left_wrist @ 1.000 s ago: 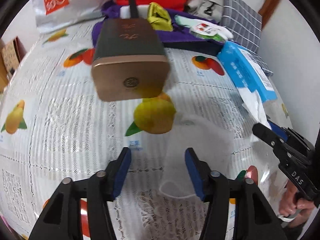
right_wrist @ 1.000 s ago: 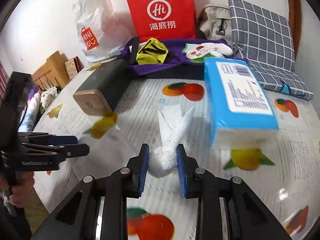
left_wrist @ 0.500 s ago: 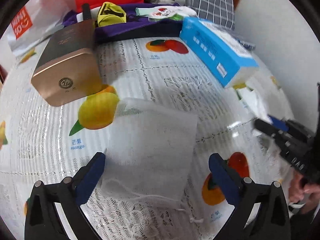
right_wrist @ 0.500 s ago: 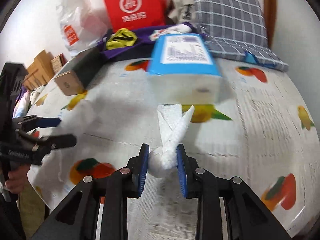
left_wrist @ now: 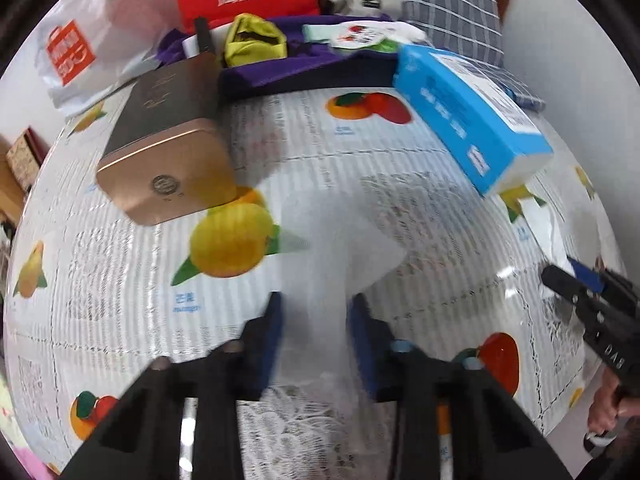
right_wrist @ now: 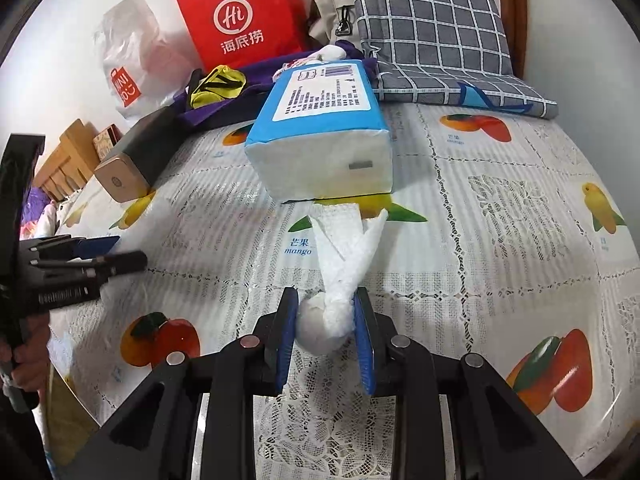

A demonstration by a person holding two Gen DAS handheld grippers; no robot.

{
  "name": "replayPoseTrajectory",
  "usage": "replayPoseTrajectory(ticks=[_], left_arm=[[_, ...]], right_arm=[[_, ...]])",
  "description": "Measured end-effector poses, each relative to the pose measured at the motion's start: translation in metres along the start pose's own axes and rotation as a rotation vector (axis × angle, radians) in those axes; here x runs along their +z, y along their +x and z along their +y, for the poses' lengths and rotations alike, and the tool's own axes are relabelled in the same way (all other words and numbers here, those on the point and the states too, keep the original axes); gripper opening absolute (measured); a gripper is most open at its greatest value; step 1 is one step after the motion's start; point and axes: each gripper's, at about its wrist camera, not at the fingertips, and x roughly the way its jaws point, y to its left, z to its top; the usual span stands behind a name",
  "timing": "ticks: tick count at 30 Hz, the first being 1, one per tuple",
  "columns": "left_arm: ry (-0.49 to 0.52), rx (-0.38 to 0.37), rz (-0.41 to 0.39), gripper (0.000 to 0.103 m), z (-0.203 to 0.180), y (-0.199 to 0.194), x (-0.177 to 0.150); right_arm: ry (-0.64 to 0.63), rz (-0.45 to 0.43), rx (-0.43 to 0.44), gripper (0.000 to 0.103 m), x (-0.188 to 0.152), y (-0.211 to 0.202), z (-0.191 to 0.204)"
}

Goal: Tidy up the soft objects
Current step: 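Grasp the white knotted cloth with the right tool while the left tool grasps the mesh bag, then carry the knotted cloth with the right tool while the left tool carries the mesh bag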

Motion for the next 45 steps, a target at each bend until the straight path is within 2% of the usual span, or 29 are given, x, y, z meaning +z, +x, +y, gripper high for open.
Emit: replayPoseTrajectory(ticks=[1, 2, 5, 10, 21, 35, 45], left_arm=[[-0.022, -0.014, 0.009, 0.012, 0.008, -0.002, 0.0], [-0.05, -0.036, 0.021, 0.009, 0.012, -0.001, 0.0], [-0.115, -0.11, 0.046, 0.009, 0.025, -0.002, -0.003], [-0.136, -0.089, 0.049, 0.009, 0.032, -0.007, -0.014], [-0.169, -0.11, 0.018, 0.009, 0.042, -0.029, -0.026], [-0.185, -0.127, -0.043, 0.009, 0.047, -0.06, -0.02], [-0.174, -0.09, -0.077, 0.009, 0.048, -0.075, -0.009]], right_arm=[[-0.003, 0.001, -0.004, 0.028, 0.0, 0.0, 0.001], [-0.004, 0.004, -0.005, 0.028, 0.0, 0.0, 0.002], [-0.004, 0.012, 0.004, 0.028, 0.0, -0.001, 0.004], [-0.014, 0.01, 0.02, 0.028, 0.003, -0.008, 0.01], [-0.049, -0.036, 0.015, 0.028, 0.013, -0.039, 0.021], [-0.074, -0.077, 0.016, 0.028, 0.024, -0.061, 0.033], [-0.099, -0.108, 0.007, 0.028, 0.043, -0.07, 0.039]])
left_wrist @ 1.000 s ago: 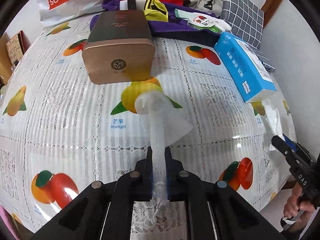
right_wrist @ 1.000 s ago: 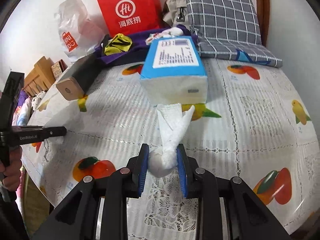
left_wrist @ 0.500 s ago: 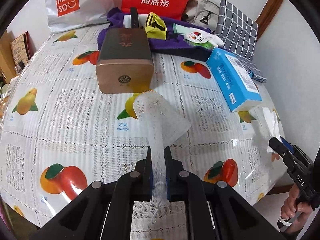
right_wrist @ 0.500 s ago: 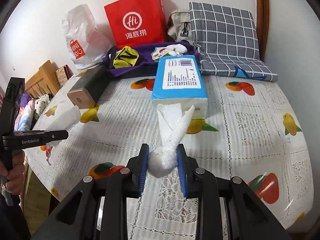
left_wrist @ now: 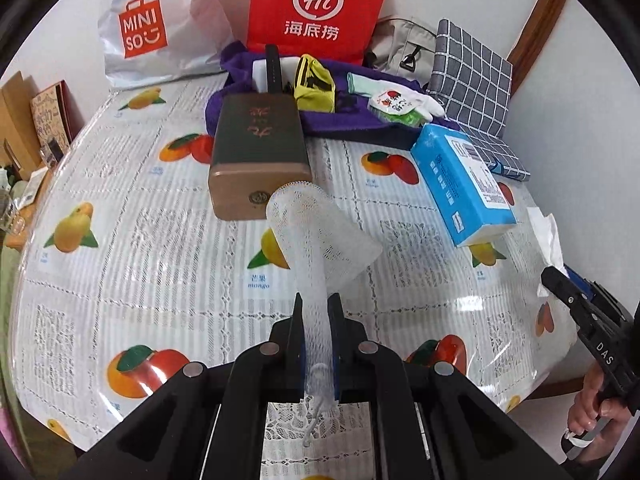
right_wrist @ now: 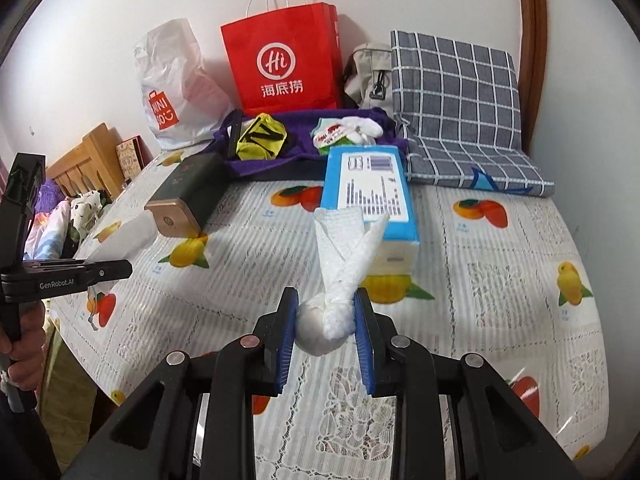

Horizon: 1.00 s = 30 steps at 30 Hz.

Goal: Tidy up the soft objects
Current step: 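Carry the knotted cloth with the right tool while the left tool carries the mesh bag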

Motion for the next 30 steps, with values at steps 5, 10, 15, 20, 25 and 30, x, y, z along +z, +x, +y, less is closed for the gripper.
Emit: replayPoseTrajectory(ticks=[5, 10, 15, 20, 25, 30], left_arm=[[0.017, 0.026, -0.036, 0.009, -0.007, -0.01, 0.01], [0.041, 0.028, -0.068, 0.009, -0.014, -0.019, 0.026], [0.049, 0.05, -0.1, 0.009, -0.018, -0.028, 0.044], [0.063, 0.069, -0.129, 0.009, -0.022, -0.035, 0.058], [0.069, 0.078, -0.151, 0.009, -0.025, -0.037, 0.074], [0.086, 0.075, -0.164, 0.009, -0.027, -0.033, 0.089]], right_arm=[[-0.018, -0.017, -0.019, 0.028, 0.015, -0.003, -0.001], [-0.017, -0.038, -0.027, 0.028, 0.028, -0.006, -0.004], [-0.018, -0.051, -0.03, 0.028, 0.042, -0.006, -0.007], [-0.025, -0.064, -0.031, 0.028, 0.056, -0.003, -0.009], [-0.036, -0.073, -0.03, 0.028, 0.071, 0.002, -0.008], [-0.04, -0.079, -0.029, 0.028, 0.085, 0.01, -0.006]])
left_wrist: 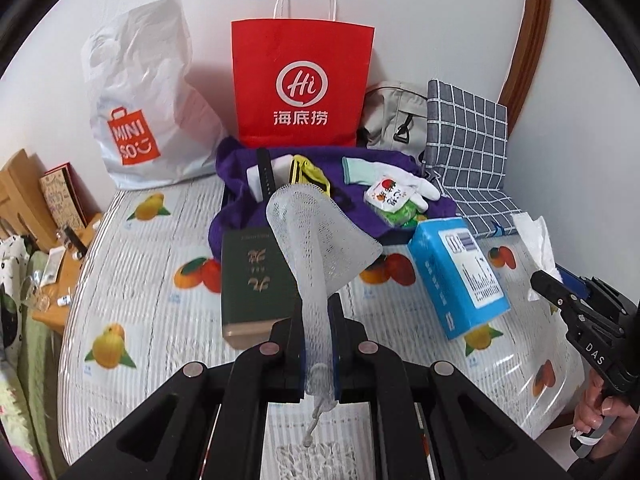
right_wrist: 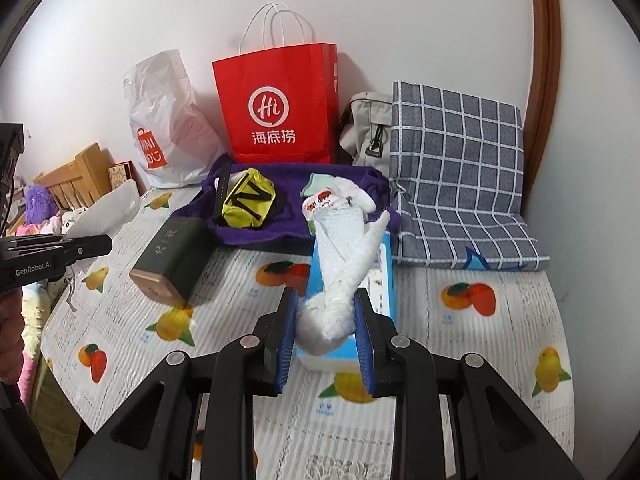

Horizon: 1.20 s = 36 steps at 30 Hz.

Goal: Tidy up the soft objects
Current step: 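Carry the knotted cloth with the right tool while the left tool carries the mesh bag, then lower the mesh bag onto the towel with the left tool while the right tool releases the cloth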

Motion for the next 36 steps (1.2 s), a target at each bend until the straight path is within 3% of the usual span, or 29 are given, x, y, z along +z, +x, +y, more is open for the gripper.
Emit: replayPoseTrajectory(ticks=[17, 36], left_arm=[[-0.024, -0.023, -0.008, 0.009, 0.009, 0.037, 0.051], [-0.103, -0.009, 0.045, 0.009, 0.046, 0.101, 0.098]], right_arm=[[0.004, 0.011, 0.017, 0.028, 0.06, 0.051, -0.002], [0.01, 0.037, 0.047, 0.028, 0.115, 0.137, -0.018]])
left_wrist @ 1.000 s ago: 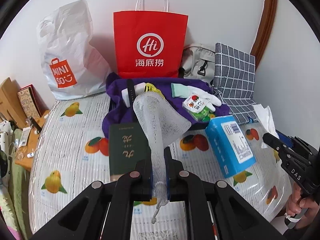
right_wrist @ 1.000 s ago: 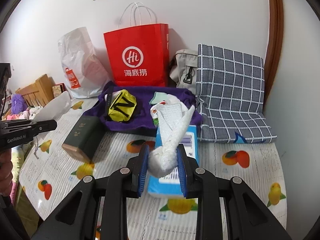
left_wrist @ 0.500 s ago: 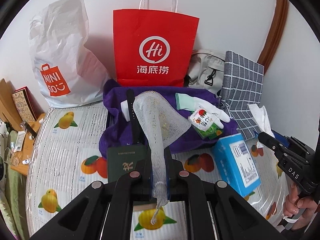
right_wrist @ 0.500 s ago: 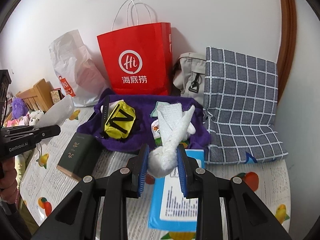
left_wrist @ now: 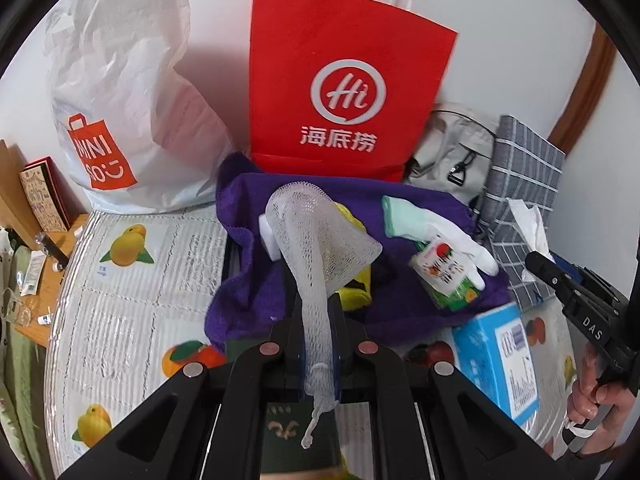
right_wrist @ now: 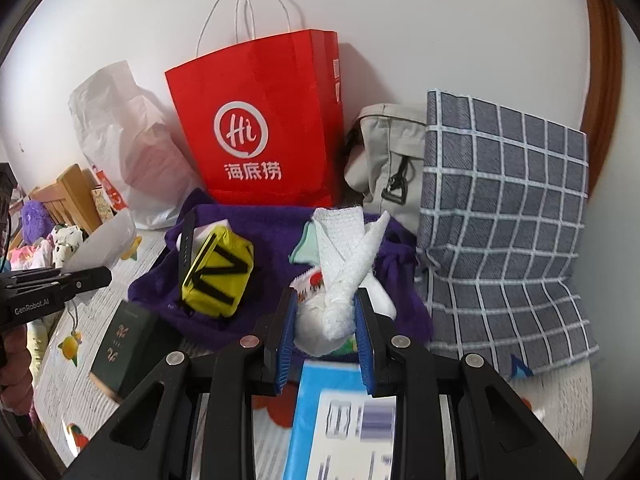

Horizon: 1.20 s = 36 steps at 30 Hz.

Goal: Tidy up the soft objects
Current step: 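Lower the mesh bag onto the towel with the left tool while the right tool releases the cloth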

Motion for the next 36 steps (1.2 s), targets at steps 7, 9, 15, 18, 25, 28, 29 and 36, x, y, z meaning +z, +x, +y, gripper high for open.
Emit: replayPoseTrajectory(ticks=[7, 9, 15, 18, 25, 28, 29, 36], left_arm=[[0.002, 0.006, 0.004, 0.009, 0.002, 0.021, 0.018], [-0.003, -0.001, 0.009, 0.009, 0.001, 0.028, 0.022], [0.007, -0.029, 0.034, 0.009, -0.01, 0.052, 0.033], [0.011, -0.044, 0.038, 0.009, -0.015, 0.062, 0.037], [0.033, -0.054, 0.062, 0.009, -0.022, 0.081, 0.046], [0.031, -0.055, 0.063, 0.009, -0.018, 0.086, 0.047], [0.028, -0.056, 0.068, 0.009, -0.016, 0.088, 0.047], [0.006, -0.074, 0.108, 0.009, -0.007, 0.103, 0.045]], right_arm=[[-0.002, -0.001, 0.021, 0.028, 0.023, 0.025, -0.002], [-0.003, -0.006, 0.029, 0.028, 0.03, 0.031, -0.002], [0.005, 0.008, 0.049, 0.029, 0.035, 0.054, -0.003], [0.002, 0.055, 0.034, 0.029, 0.032, 0.072, -0.004], [0.001, 0.078, 0.038, 0.029, 0.03, 0.085, -0.009], [0.006, 0.091, 0.063, 0.029, 0.028, 0.092, -0.009], [0.009, 0.099, 0.07, 0.029, 0.027, 0.096, -0.01], [0.009, 0.183, 0.087, 0.03, 0.017, 0.122, -0.007]])
